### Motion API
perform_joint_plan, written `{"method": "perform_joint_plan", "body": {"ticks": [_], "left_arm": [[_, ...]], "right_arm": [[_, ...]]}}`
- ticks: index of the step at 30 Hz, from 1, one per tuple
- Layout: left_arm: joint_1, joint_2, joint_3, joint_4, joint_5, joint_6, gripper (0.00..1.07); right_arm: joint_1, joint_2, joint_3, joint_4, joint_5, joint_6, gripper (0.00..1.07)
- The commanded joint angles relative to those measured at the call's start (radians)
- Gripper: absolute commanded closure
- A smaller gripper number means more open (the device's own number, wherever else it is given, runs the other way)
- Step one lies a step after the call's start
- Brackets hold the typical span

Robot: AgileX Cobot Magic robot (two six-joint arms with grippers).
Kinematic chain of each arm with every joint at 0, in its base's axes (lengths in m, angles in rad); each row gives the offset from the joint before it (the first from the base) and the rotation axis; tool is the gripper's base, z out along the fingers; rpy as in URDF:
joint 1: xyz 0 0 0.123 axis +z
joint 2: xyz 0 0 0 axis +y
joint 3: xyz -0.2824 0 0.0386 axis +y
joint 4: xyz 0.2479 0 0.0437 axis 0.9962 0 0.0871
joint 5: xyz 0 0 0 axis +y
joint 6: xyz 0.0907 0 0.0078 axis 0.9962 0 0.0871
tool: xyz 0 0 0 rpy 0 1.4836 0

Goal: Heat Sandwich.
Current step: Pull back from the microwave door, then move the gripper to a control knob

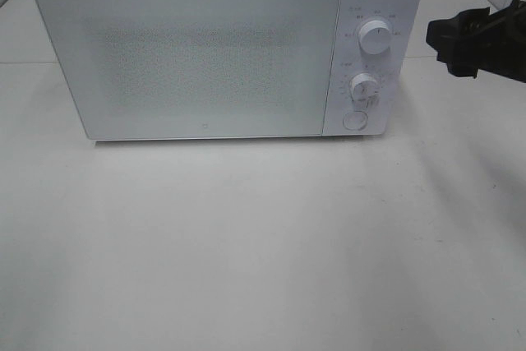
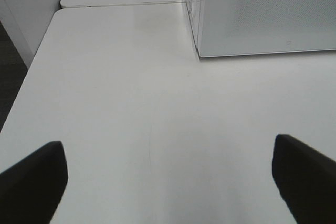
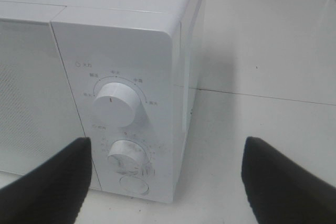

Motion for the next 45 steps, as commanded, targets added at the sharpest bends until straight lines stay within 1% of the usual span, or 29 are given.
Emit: {"method": "perform_joint_plan", "body": {"ticks": [1,4,5,6,8,9,10,12,13,15,18,20,23,25,27,31,36,45], "left_arm": [[0.003,-0.026,0.002,-0.01,-0.002,0.001,0.06],[0.003,-0.026,0.002,-0.01,-0.002,0.001,0.06],[0.003,-0.026,0.002,-0.01,-0.002,0.001,0.06],[0.003,-0.026,0.002,-0.01,-0.002,0.001,0.06],[0.003,-0.026,0.002,-0.01,-0.002,0.001,0.06],[0.003,-0.026,0.002,-0.01,-0.002,0.001,0.06],[0.003,-0.026,0.002,-0.01,-0.002,0.001,0.06],[0.003,-0.026,0.002,-0.01,-0.002,0.001,0.06],[0.003,-0.026,0.002,-0.01,-0.002,0.001,0.06],[0.003,-0.026,0.002,-0.01,-0.002,0.001,0.06],[0.003,-0.026,0.002,-0.01,-0.002,0.001,0.06],[0.003,-0.026,0.002,-0.01,-0.002,0.001,0.06],[0.003,-0.026,0.002,-0.01,-0.002,0.001,0.06],[0.003,-0.026,0.002,-0.01,-0.002,0.001,0.06],[0.003,-0.026,0.002,-0.01,-0.002,0.001,0.06],[0.003,-0.026,0.002,-0.01,-0.002,0.001,0.06],[0.003,-0.026,0.002,-0.01,-0.002,0.001,0.06],[0.003,-0.026,0.002,-0.01,-0.002,0.001,0.06]], "right_arm": [[0.023,0.046,0.069,0.117,-0.186,-0.09,0.31],[0.083,0.071,0.112,0.225,-0.269,-0.193,0.31],[0.083,0.071,0.112,0.225,-0.269,-0.193,0.31],[0.133,0.084,0.135,0.296,-0.319,-0.252,0.31],[0.192,0.095,0.154,0.372,-0.367,-0.296,0.31],[0.243,0.107,0.165,0.453,-0.413,-0.336,0.31],[0.243,0.107,0.165,0.453,-0.413,-0.336,0.31],[0.293,0.126,0.168,0.529,-0.455,-0.37,0.31],[0.335,0.149,0.168,0.589,-0.488,-0.398,0.31],[0.353,0.16,0.168,0.611,-0.501,-0.408,0.31],[0.439,0.21,0.168,0.725,-0.559,-0.423,0.31],[0.455,0.224,0.168,0.745,-0.573,-0.423,0.31],[0.523,0.266,0.168,0.798,-0.605,-0.426,0.31],[0.536,0.274,0.168,0.807,-0.616,-0.426,0.31],[0.561,0.302,0.168,0.85,-0.66,-0.426,0.31],[0.586,0.339,0.168,0.895,-0.726,-0.424,0.31],[0.59,0.369,0.168,0.901,-0.762,-0.404,0.31],[0.59,0.369,0.168,0.897,-0.79,-0.403,0.31]]}}
